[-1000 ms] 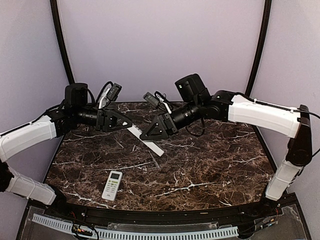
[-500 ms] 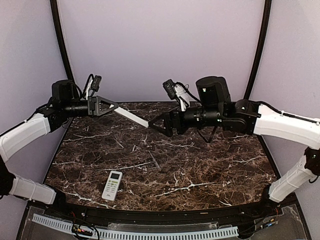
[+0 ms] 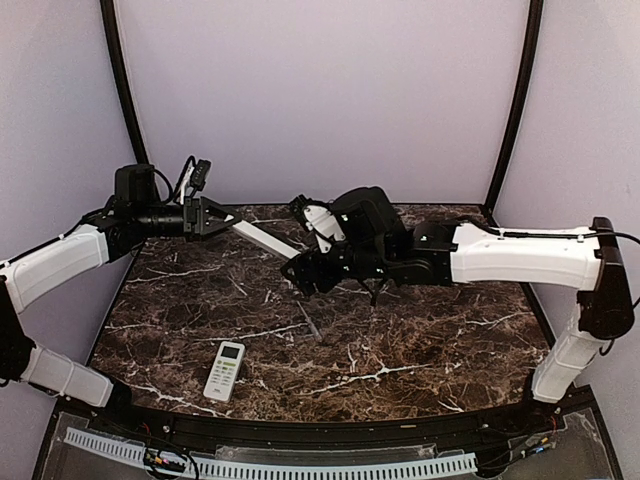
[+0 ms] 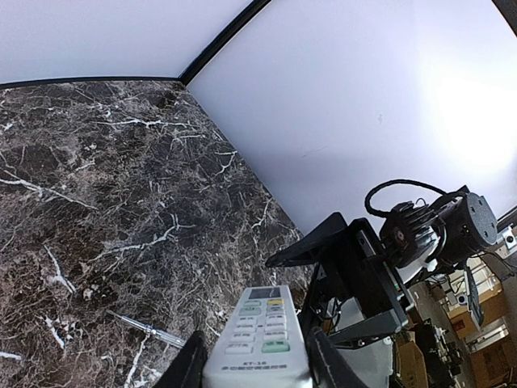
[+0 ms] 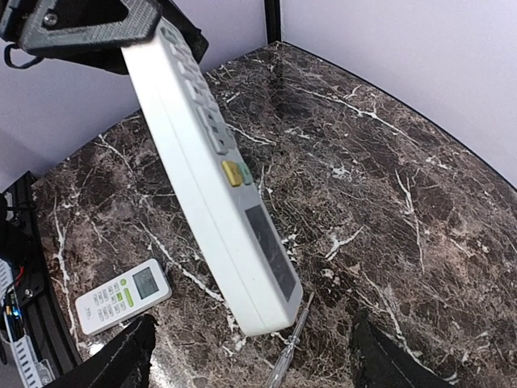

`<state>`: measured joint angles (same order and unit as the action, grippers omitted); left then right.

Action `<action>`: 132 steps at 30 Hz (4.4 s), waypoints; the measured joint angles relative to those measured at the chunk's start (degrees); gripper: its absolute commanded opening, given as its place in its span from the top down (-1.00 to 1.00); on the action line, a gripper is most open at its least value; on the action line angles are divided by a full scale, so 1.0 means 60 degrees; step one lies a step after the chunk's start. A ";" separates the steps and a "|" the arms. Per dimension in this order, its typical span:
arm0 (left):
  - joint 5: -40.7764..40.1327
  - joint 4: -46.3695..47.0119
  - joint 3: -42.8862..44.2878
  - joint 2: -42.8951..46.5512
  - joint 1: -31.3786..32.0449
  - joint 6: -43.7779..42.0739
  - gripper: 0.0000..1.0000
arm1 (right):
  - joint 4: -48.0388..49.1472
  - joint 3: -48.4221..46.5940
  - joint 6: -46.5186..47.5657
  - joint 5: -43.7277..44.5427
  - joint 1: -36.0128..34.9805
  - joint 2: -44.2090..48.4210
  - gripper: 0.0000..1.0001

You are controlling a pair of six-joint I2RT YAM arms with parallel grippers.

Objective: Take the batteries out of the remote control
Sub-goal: Pass from the left arm to the right, then pass from the right arm to the left

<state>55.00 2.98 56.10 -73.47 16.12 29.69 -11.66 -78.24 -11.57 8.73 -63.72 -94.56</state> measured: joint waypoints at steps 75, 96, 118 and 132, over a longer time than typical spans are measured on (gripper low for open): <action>-0.0565 -0.0138 0.0069 0.1599 0.0007 -0.1173 -0.92 | 0.0025 -0.0492 0.0466 -0.4601 0.1836 -0.0047 1.00; 0.0732 -0.0750 0.0146 0.0863 0.1490 -0.2197 -0.62 | -0.1206 -0.0433 -0.0729 -1.0047 0.2302 0.0291 1.00; 0.1402 -0.0441 0.0146 0.0608 0.1880 -0.1810 0.32 | -0.1974 -0.0925 -0.0437 -1.0357 0.2244 -0.0251 1.00; 0.1661 -0.0412 0.0153 0.0477 0.1876 -0.1668 0.87 | -0.2102 -0.0984 -0.0044 -1.0524 0.2248 -0.0328 0.97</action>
<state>64.97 0.51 57.01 -70.61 27.38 19.68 -24.27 -84.14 -11.84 -54.41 -50.24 -96.53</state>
